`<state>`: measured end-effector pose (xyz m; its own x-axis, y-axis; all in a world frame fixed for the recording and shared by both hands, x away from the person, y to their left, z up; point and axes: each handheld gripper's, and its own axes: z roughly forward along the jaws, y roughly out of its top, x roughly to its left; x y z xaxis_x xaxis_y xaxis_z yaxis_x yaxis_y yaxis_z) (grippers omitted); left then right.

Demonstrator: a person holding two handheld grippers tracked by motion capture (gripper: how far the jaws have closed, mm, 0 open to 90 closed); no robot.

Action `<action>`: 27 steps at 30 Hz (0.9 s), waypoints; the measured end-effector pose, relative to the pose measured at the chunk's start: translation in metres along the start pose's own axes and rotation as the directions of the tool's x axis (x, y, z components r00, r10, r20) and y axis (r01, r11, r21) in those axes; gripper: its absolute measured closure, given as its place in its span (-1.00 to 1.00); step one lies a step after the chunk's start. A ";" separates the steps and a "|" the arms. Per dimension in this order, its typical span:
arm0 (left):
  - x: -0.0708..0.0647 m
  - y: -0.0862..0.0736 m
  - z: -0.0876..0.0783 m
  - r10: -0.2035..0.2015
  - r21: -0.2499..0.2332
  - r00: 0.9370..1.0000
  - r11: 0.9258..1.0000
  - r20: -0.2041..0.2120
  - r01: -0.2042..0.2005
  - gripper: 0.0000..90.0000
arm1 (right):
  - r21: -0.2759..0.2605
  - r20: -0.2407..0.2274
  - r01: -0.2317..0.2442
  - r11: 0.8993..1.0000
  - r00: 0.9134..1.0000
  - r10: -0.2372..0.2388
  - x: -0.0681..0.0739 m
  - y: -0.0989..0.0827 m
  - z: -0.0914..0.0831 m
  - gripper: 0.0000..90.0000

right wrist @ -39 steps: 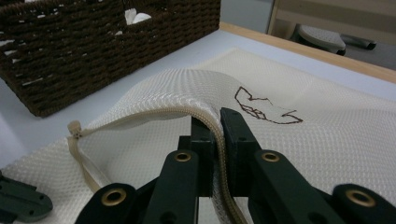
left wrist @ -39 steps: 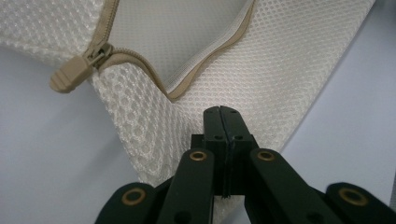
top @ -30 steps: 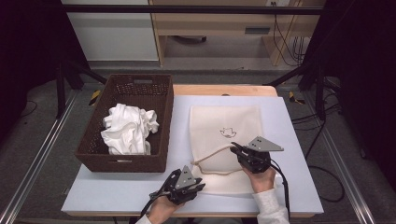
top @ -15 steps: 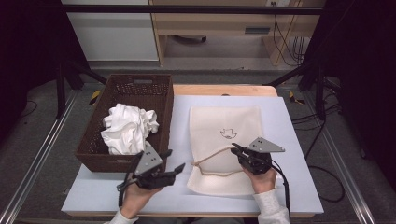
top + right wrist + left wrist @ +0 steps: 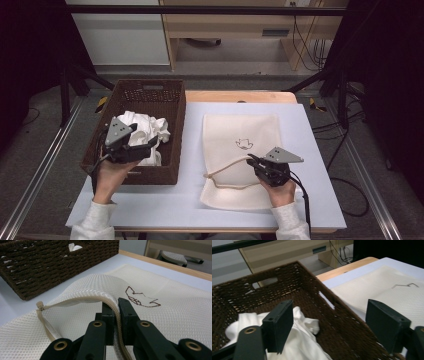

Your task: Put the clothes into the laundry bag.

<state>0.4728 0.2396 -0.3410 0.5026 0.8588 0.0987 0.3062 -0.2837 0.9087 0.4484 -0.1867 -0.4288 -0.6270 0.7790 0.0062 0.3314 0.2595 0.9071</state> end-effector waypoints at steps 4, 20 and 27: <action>0.015 0.002 0.019 0.016 0.063 0.999 0.998 -0.049 -0.013 -0.63 | 0.005 -0.001 -0.004 1.000 1.000 0.004 -0.001 0.000 0.000 0.86; 0.042 -0.026 0.094 0.012 0.399 0.997 0.917 -0.075 0.020 -0.78 | 0.020 -0.004 -0.011 1.000 1.000 0.011 -0.003 -0.001 0.000 0.86; 0.037 -0.038 0.111 0.103 0.484 0.992 0.873 -0.074 -0.054 -0.90 | 0.032 -0.006 -0.003 0.999 1.000 0.003 -0.002 -0.002 0.000 0.86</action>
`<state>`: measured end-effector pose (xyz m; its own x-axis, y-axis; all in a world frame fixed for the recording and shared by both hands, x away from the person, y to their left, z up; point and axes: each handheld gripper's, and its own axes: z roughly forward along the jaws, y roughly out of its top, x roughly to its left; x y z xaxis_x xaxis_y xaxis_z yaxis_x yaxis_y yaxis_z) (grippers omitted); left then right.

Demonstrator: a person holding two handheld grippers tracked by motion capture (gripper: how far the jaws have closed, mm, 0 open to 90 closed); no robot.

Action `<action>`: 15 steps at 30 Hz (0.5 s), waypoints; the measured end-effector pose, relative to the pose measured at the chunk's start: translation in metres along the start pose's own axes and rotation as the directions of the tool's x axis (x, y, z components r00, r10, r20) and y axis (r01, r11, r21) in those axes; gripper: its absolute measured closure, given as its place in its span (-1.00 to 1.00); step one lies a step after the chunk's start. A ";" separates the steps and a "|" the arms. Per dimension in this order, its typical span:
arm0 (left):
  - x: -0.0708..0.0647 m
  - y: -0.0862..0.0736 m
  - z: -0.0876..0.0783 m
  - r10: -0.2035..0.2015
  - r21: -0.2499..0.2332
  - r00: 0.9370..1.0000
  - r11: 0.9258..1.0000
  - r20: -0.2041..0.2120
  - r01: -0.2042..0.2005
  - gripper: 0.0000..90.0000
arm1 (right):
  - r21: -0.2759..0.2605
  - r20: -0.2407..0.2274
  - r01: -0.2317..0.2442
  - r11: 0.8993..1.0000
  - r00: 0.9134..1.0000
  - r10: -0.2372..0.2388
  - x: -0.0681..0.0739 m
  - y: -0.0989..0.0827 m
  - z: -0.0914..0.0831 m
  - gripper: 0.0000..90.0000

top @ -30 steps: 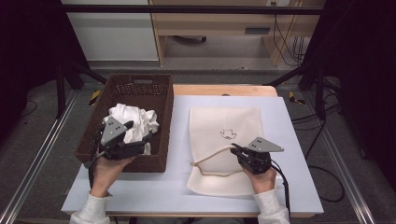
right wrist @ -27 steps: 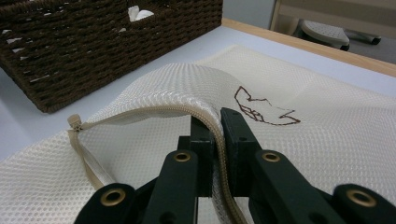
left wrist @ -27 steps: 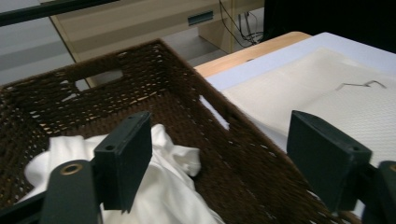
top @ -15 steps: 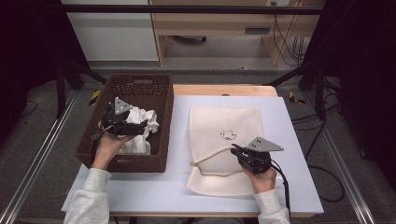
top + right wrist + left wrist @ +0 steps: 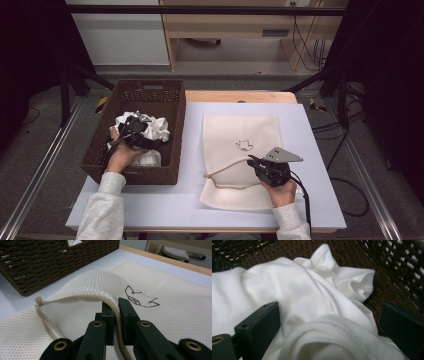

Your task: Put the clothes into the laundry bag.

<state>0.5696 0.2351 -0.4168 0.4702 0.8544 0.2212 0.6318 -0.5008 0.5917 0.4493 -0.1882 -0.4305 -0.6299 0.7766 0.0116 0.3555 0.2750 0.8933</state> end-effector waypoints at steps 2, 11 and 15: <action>0.000 -0.001 0.004 -0.007 0.020 1.000 1.000 0.029 0.007 -0.81 | 0.003 0.001 0.004 1.000 1.000 -0.004 0.000 0.000 0.000 0.86; -0.005 0.000 0.015 -0.021 0.133 1.000 0.991 0.019 0.019 -0.31 | 0.017 -0.002 -0.001 1.000 1.000 0.001 -0.001 -0.002 0.003 0.85; -0.002 0.001 0.015 -0.084 0.186 0.996 0.979 0.012 0.081 0.13 | 0.018 -0.001 -0.003 1.000 1.000 0.003 -0.002 -0.002 0.002 0.85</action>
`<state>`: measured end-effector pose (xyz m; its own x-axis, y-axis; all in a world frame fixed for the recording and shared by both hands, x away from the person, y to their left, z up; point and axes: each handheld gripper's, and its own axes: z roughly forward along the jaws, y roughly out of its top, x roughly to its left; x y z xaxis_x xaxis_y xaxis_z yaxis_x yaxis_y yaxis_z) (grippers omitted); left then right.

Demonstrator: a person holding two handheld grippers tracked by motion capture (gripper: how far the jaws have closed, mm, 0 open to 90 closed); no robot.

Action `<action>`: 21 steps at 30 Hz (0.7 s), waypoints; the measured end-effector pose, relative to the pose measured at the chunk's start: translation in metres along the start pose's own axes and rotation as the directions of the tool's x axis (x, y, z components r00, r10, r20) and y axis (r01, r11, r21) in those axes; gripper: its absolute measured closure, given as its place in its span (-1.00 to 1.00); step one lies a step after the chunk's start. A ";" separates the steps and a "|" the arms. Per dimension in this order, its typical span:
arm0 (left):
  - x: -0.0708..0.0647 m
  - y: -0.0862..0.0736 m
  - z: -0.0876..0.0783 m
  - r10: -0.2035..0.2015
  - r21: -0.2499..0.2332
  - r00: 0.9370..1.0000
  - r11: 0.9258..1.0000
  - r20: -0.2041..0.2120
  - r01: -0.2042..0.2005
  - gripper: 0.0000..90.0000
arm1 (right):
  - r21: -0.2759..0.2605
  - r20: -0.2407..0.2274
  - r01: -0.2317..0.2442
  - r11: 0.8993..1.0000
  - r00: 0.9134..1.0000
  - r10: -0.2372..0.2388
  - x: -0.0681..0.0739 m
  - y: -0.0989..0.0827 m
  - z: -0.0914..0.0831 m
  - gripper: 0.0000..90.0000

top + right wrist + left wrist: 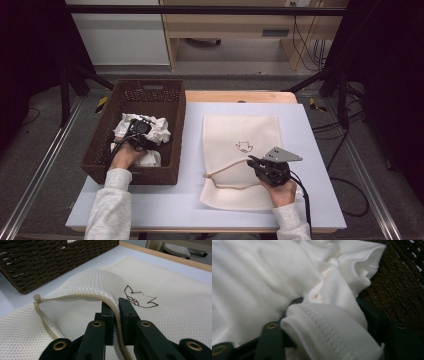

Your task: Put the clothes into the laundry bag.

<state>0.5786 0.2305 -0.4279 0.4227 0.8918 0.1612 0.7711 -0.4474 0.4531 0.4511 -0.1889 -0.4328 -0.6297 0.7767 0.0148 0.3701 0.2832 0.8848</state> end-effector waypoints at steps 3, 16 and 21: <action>0.001 0.000 -0.001 -0.017 0.031 1.000 0.999 -0.013 0.018 0.38 | 0.001 0.001 0.000 1.000 1.000 0.000 0.000 0.000 0.000 0.85; -0.003 -0.001 -0.018 -0.022 -0.039 0.998 0.999 -0.064 0.020 0.60 | -0.005 0.008 -0.013 1.000 1.000 0.013 -0.005 -0.002 -0.004 0.85; -0.001 -0.004 -0.028 -0.055 -0.144 0.997 0.988 -0.048 0.048 0.61 | -0.008 0.012 -0.022 1.000 1.000 0.023 -0.007 -0.002 -0.005 0.86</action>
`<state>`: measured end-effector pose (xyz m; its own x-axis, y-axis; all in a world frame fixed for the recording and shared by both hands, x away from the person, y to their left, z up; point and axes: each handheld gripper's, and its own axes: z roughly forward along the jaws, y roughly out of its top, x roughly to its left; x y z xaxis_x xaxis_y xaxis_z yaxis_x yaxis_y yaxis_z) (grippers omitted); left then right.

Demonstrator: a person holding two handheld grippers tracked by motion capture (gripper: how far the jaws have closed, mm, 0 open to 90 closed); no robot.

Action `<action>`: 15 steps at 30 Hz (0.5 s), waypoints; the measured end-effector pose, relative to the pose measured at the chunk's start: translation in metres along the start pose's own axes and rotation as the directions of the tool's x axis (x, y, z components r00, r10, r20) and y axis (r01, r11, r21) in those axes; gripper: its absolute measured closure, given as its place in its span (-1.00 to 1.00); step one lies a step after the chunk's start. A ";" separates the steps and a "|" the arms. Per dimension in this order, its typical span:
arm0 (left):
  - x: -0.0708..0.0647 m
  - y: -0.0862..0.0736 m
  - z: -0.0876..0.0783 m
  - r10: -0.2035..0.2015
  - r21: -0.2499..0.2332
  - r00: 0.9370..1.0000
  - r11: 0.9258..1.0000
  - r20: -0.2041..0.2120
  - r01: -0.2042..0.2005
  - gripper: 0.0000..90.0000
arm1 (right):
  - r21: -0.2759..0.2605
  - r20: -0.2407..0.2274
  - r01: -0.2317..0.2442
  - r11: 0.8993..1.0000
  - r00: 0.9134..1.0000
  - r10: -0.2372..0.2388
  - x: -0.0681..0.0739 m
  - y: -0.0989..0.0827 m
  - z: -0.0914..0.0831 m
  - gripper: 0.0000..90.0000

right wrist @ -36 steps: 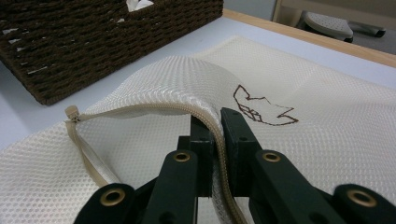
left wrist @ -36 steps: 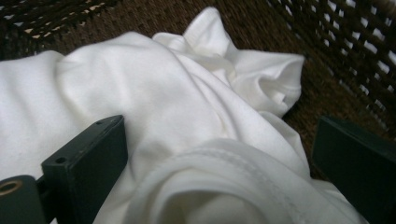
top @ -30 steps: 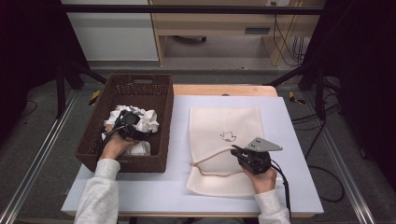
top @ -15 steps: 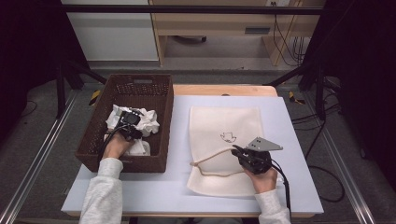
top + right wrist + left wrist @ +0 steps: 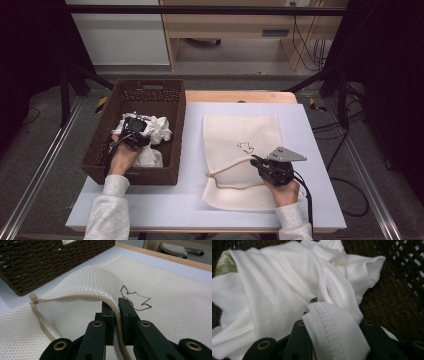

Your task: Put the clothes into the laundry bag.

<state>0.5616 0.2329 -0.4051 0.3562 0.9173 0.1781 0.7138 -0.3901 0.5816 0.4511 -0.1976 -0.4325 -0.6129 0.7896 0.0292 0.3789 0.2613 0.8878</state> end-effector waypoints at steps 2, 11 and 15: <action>0.000 -0.001 -0.005 -0.003 -0.056 1.000 0.998 0.006 0.004 0.61 | 0.000 0.002 -0.003 1.000 1.000 0.003 -0.001 -0.001 -0.001 0.86; 0.003 -0.003 -0.018 -0.041 -0.170 0.999 0.985 -0.004 0.040 0.62 | -0.005 0.005 -0.012 1.000 1.000 0.012 -0.003 -0.001 -0.003 0.86; 0.007 -0.003 -0.026 -0.074 -0.246 0.997 0.967 -0.024 0.066 0.63 | 0.003 0.004 -0.013 1.000 1.000 0.013 -0.004 -0.004 0.000 0.86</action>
<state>0.5463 0.2425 -0.3850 0.2880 0.9453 0.1533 0.5652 -0.2970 0.7696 0.4520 -0.2020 -0.4357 -0.6052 0.7951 0.0394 0.3893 0.2524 0.8859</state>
